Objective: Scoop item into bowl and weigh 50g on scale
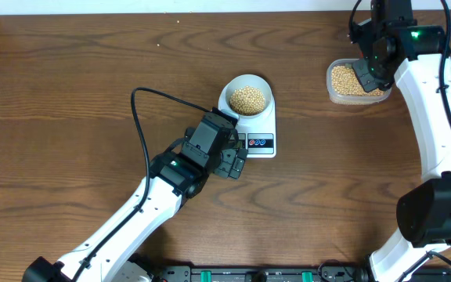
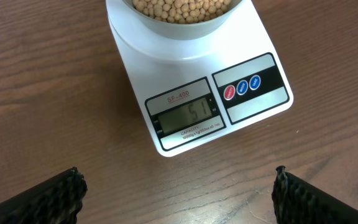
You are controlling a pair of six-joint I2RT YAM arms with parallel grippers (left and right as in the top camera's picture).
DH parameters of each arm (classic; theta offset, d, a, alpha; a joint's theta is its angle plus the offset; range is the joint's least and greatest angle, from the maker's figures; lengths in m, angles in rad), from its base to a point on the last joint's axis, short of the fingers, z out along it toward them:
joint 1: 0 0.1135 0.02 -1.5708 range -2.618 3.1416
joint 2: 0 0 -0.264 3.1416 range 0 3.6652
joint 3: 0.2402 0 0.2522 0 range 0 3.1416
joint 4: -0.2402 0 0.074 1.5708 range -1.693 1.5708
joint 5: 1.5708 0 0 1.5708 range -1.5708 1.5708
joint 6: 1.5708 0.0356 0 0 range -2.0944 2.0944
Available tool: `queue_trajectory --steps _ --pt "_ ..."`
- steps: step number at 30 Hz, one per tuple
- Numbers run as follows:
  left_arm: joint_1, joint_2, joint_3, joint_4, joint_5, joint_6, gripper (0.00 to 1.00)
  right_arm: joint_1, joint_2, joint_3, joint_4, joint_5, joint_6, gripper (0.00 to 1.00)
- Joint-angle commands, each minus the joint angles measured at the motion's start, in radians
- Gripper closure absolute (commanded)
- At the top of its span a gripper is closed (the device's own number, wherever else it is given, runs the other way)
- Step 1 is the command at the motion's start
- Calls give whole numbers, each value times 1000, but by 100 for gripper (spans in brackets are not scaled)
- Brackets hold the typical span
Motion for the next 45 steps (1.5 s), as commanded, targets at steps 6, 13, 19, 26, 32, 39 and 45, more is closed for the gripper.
queue_trajectory --steps 6,13,19,26,32,39,45 --pt "5 3 -10 0 -9 -1 2 -1 -11 15 1 -69 24 99" --pt "5 3 -10 0 -9 -1 2 -1 -11 15 185 -479 79 99" --pt "5 3 -10 0 -9 -1 2 26 7 15 359 -847 101 99" --pt "5 3 -10 0 -9 -1 2 111 40 15 301 -846 -14 99" --pt "5 3 -10 0 -9 -1 2 171 44 15 251 -846 -110 99" --pt "5 3 -10 0 -9 -1 2 200 45 9 183 -840 -204 99" --pt "5 3 -10 0 -9 -1 2 201 45 -23 183 -813 -207 99"
